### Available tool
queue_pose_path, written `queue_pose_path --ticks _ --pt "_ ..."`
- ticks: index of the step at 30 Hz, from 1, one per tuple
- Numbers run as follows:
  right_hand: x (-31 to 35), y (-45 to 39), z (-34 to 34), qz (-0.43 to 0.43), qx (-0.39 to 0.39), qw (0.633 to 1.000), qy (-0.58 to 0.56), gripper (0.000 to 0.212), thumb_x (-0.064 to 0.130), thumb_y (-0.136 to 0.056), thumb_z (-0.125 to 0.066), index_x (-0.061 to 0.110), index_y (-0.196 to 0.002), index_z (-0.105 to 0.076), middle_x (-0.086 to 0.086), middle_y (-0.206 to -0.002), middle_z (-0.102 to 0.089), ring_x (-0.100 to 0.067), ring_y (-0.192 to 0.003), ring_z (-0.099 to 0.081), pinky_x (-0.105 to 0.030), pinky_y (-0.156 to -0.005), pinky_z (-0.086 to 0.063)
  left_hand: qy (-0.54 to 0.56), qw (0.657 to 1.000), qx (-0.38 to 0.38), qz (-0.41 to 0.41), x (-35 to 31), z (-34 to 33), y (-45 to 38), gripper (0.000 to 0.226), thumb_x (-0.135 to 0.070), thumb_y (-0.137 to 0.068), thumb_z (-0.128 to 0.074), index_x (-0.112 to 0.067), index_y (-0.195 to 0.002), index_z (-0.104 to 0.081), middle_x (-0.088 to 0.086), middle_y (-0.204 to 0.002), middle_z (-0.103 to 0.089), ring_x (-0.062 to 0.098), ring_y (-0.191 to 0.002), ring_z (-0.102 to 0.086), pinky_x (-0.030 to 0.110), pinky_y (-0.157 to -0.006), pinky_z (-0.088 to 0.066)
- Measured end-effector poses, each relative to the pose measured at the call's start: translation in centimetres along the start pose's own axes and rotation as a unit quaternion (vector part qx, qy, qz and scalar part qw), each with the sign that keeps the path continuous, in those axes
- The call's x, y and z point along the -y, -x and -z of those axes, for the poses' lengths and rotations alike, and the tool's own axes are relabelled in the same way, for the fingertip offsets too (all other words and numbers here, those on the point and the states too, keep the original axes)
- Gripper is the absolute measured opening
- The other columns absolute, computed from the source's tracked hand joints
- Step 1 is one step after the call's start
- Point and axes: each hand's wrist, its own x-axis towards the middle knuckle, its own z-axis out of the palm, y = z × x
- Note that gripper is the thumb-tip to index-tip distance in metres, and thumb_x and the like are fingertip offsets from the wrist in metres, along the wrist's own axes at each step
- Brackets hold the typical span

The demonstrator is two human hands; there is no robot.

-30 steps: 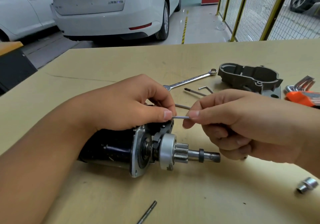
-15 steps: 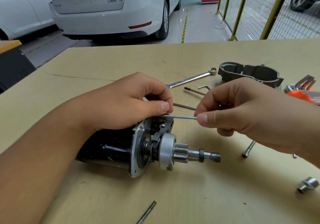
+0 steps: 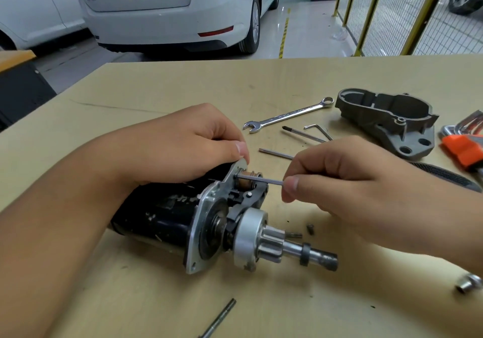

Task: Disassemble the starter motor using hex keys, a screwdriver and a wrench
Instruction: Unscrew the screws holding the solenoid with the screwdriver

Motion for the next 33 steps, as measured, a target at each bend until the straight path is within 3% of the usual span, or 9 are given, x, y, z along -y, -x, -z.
queue_pose_path --ticks 4,10,18,24,33 --pt "-0.5 -0.14 -0.04 -0.029 0.002 0.998 -0.052 0.026 0.045 -0.085 -0.056 0.025 -0.086 -0.072 0.006 -0.046 -0.035 -0.013 -0.041 -0.032 -0.023 -0.038 -0.027 0.014 1.0 0.016 -0.013 0.06 -0.2 -0.02 0.03 -0.045 -0.089 -0.054 -0.032 -0.09 -0.081 0.001 -0.079 -0.077 0.018 -0.071 -0.072 0.037 -0.069 -0.056" --pt "-0.64 -0.27 -0.58 0.007 0.013 0.998 -0.063 0.024 0.042 -0.082 -0.055 0.024 -0.083 -0.072 0.008 -0.043 -0.036 -0.011 -0.039 -0.032 -0.024 -0.039 -0.027 0.014 0.999 0.022 -0.026 -0.01 -0.17 -0.09 0.031 -0.045 -0.089 -0.055 -0.029 -0.093 -0.081 0.014 -0.083 -0.076 0.039 -0.082 -0.07 0.056 -0.08 -0.059" --pt "-0.85 -0.16 -0.74 0.002 -0.011 0.999 -0.036 0.026 0.044 -0.079 -0.054 0.027 -0.085 -0.072 0.007 -0.044 -0.038 -0.008 -0.041 -0.035 -0.026 -0.043 -0.029 0.031 0.999 0.014 -0.022 0.1 -0.22 -0.16 0.031 -0.044 -0.088 -0.055 -0.028 -0.091 -0.081 0.012 -0.077 -0.074 0.023 -0.066 -0.066 0.035 -0.067 -0.053" --pt "-0.84 -0.18 -0.79 -0.002 -0.006 0.999 -0.051 0.027 0.045 -0.08 -0.054 0.027 -0.086 -0.073 0.006 -0.045 -0.038 -0.01 -0.042 -0.034 -0.026 -0.047 -0.029 0.037 0.999 0.018 -0.016 0.12 -0.29 -0.21 0.031 -0.044 -0.089 -0.055 -0.027 -0.089 -0.081 0.011 -0.077 -0.074 0.011 -0.063 -0.062 0.028 -0.063 -0.049" --pt "-0.54 -0.04 -0.83 0.01 -0.025 0.999 -0.047 0.026 0.043 -0.082 -0.054 0.024 -0.085 -0.071 0.005 -0.046 -0.038 -0.011 -0.043 -0.034 -0.028 -0.042 -0.029 0.035 0.999 0.018 -0.016 0.29 -0.4 -0.3 0.031 -0.042 -0.091 -0.054 -0.026 -0.088 -0.08 0.011 -0.078 -0.073 0.014 -0.065 -0.063 0.034 -0.066 -0.05"
